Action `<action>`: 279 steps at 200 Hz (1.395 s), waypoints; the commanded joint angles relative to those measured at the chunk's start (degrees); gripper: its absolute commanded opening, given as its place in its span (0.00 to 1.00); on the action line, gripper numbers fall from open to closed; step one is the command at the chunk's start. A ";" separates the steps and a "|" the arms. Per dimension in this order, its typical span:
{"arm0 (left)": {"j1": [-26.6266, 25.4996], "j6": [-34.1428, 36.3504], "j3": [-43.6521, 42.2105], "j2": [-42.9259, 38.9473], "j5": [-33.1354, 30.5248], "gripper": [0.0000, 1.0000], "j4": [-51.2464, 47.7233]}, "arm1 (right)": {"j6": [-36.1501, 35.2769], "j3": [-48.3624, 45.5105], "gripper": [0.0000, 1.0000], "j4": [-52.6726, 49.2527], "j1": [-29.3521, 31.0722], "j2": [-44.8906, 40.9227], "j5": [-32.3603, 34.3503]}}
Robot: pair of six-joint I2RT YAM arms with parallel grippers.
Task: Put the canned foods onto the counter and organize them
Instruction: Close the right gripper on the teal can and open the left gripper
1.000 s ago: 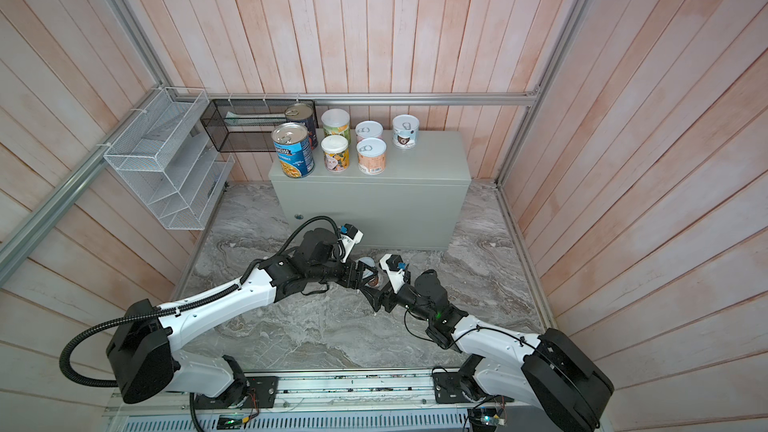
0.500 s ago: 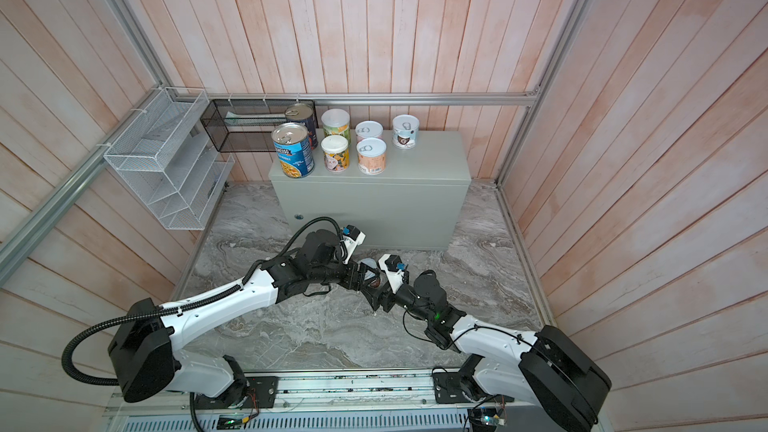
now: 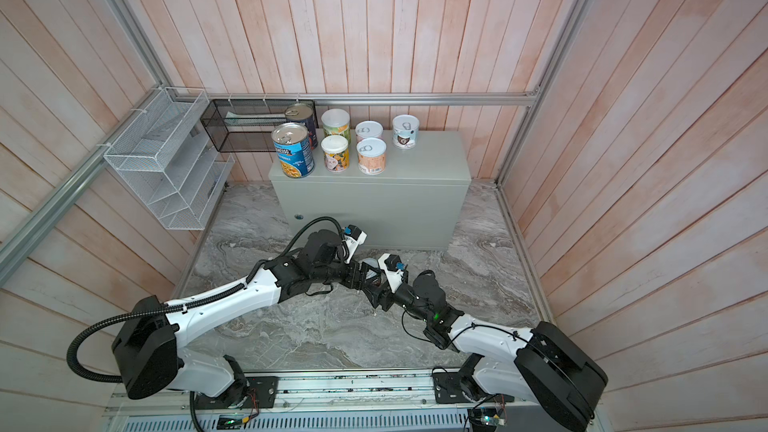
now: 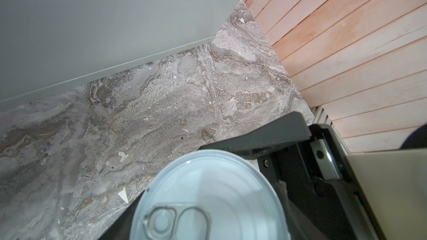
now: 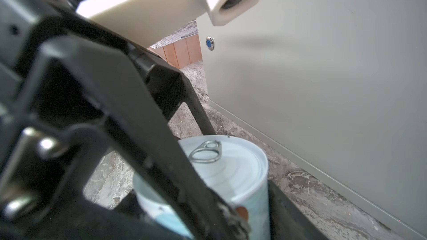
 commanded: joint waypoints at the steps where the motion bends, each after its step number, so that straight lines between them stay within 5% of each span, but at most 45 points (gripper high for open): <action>1: -0.85 0.16 1.00 0.02 3.04 0.61 1.88 | 0.56 1.57 0.72 2.45 -0.08 0.63 3.96; 98: -0.81 -1.29 0.72 0.92 4.62 0.64 2.82 | 1.17 1.23 0.63 2.62 0.09 -0.84 5.40; 185: -0.38 -1.48 -0.75 2.17 2.87 1.00 3.56 | 3.37 0.73 0.59 0.99 0.05 -2.97 15.40; 279: 0.77 -2.11 -2.11 1.27 -0.06 1.00 3.37 | 3.81 0.86 0.59 -1.17 0.07 -3.21 18.11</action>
